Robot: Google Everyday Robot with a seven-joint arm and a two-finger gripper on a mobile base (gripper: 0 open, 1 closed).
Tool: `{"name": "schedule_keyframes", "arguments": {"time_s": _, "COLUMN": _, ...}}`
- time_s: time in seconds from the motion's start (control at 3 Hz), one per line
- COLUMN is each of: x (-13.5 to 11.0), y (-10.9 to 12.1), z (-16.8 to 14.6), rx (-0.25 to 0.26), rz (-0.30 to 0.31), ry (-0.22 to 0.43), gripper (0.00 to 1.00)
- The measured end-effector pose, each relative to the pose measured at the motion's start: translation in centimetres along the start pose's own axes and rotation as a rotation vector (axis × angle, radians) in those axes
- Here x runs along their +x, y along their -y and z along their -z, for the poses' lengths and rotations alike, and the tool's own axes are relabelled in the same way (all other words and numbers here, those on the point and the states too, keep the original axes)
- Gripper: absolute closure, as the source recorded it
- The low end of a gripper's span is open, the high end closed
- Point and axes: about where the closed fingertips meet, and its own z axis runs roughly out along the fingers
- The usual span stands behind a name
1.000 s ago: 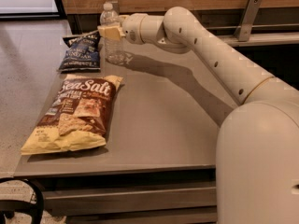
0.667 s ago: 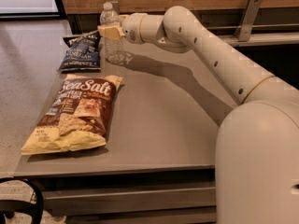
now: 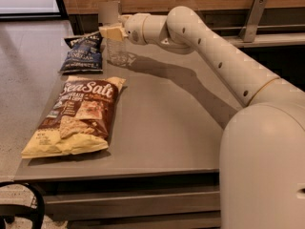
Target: Move water bottle near blue chip bag
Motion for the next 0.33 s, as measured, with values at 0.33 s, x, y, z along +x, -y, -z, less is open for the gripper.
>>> {"name": "schedule_keyframes", "arguments": {"time_s": 0.33, "x": 0.0, "y": -0.01, "z": -0.01, "rx": 0.0, "rz": 0.0, "ry": 0.0, "gripper": 0.06}}
